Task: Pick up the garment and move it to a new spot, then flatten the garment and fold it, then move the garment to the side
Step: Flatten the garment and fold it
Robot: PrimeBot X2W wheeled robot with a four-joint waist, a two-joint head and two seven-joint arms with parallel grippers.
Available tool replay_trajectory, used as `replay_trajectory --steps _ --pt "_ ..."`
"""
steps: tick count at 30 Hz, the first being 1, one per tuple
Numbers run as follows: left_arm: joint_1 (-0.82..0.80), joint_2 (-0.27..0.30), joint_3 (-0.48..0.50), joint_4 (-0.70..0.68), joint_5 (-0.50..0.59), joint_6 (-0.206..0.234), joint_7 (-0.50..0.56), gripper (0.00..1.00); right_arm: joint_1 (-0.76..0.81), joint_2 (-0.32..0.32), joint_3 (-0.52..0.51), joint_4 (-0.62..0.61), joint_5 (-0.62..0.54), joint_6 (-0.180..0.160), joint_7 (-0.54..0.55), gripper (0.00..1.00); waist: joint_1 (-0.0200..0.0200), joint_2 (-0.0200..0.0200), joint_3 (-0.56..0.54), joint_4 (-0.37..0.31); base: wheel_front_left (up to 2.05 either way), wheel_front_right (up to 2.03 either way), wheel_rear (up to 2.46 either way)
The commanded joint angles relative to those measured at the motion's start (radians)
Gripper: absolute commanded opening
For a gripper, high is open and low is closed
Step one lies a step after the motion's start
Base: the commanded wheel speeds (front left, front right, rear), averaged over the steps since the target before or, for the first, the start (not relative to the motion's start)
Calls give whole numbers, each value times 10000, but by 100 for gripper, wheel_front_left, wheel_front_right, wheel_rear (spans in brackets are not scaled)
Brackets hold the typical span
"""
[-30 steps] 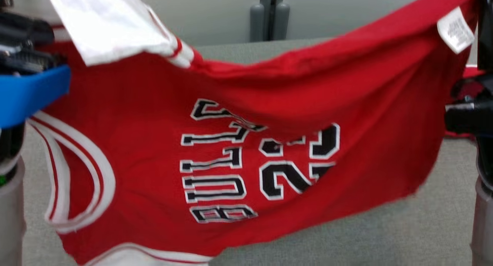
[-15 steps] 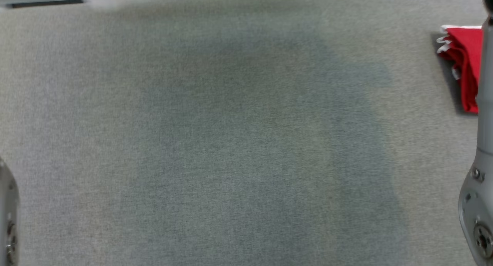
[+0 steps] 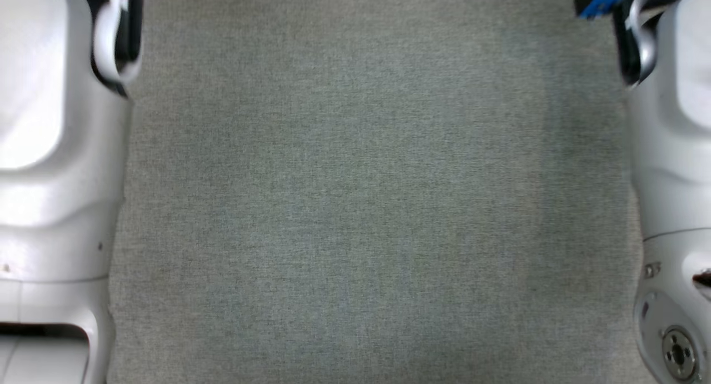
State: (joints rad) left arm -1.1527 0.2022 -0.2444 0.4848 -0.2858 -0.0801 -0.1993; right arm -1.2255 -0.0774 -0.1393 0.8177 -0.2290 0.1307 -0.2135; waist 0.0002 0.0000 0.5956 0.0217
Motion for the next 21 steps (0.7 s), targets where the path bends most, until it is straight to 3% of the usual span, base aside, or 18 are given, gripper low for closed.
replay_trajectory --steps 1,7,21 --pt "459 -32 26 122 -158 -67 -262 0 239 94 -115 362 -47 1 -248 0 -2 0 223 135 0 0 0" --pt "1838 108 438 -313 -503 -155 -608 0 893 212 -65 642 443 -1 -526 0 -2 0 102 9 0 0 0" --pt "6645 -199 1904 -3964 -821 -88 -671 0 4368 250 919 -2284 2803 1 -525 0 -2 0 -1578 -209 0 0 0"
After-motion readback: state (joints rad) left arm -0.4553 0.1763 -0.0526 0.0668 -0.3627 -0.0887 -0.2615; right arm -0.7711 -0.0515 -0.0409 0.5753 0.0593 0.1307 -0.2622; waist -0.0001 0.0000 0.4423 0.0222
